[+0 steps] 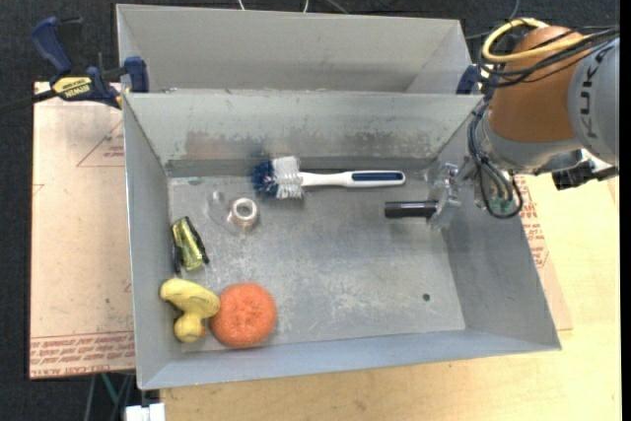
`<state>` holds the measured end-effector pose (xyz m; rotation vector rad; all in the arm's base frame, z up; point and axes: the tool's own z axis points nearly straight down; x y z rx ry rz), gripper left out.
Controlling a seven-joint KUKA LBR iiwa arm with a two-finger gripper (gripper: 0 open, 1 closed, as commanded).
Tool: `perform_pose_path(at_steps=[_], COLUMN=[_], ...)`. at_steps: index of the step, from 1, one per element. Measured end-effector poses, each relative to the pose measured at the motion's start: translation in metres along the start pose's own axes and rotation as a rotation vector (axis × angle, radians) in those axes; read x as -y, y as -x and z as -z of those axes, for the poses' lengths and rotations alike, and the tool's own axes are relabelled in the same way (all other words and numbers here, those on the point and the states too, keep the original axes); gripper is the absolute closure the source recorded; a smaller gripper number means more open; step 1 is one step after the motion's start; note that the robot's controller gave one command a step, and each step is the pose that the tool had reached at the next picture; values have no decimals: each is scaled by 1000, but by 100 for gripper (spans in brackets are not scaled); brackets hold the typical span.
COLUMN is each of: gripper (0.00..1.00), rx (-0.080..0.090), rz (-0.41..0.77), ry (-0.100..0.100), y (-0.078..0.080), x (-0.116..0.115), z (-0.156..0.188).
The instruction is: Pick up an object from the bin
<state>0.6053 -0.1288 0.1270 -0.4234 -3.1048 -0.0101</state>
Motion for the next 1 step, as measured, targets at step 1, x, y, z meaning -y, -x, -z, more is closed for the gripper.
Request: perform_pose_path(at_steps=[1], gripper=[100], rx=[10], rz=[1], ry=[1], y=[2], x=[0], z=[35])
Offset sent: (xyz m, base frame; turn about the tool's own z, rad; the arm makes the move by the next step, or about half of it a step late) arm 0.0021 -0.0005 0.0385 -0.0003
